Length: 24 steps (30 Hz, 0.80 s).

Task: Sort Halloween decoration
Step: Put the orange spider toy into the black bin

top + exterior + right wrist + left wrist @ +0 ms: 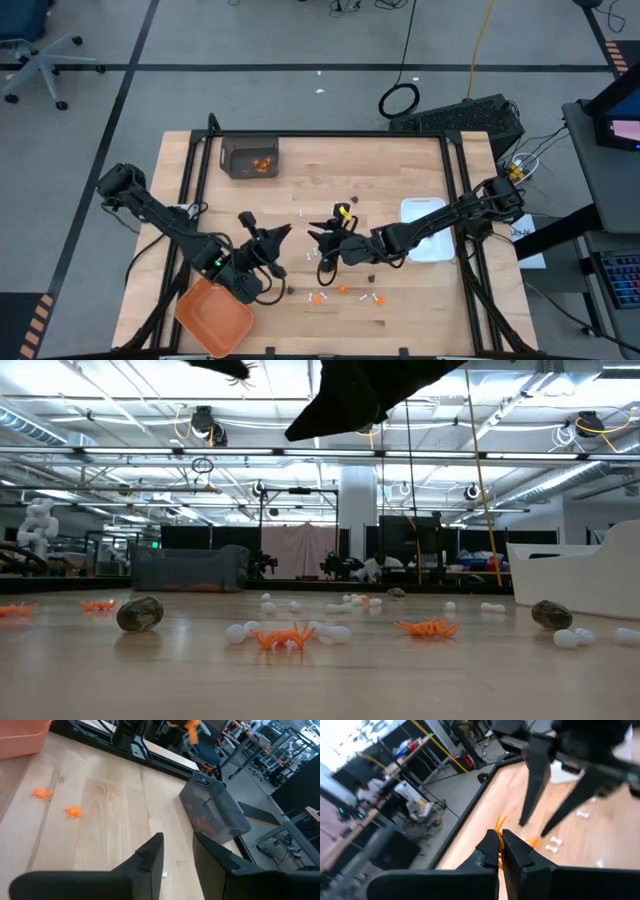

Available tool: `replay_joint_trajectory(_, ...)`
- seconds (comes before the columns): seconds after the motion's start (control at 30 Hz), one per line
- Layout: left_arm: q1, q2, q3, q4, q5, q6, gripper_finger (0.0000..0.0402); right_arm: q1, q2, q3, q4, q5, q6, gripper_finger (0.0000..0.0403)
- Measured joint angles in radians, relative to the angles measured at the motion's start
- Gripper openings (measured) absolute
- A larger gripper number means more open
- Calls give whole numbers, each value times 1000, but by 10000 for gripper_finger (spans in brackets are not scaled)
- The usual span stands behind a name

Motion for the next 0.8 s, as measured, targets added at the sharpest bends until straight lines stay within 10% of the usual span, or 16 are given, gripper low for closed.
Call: replay_joint_trajectory(0.8, -22, 0, 0, -243, -20, 94, 1, 11, 0, 0, -2, -3, -7, 93)
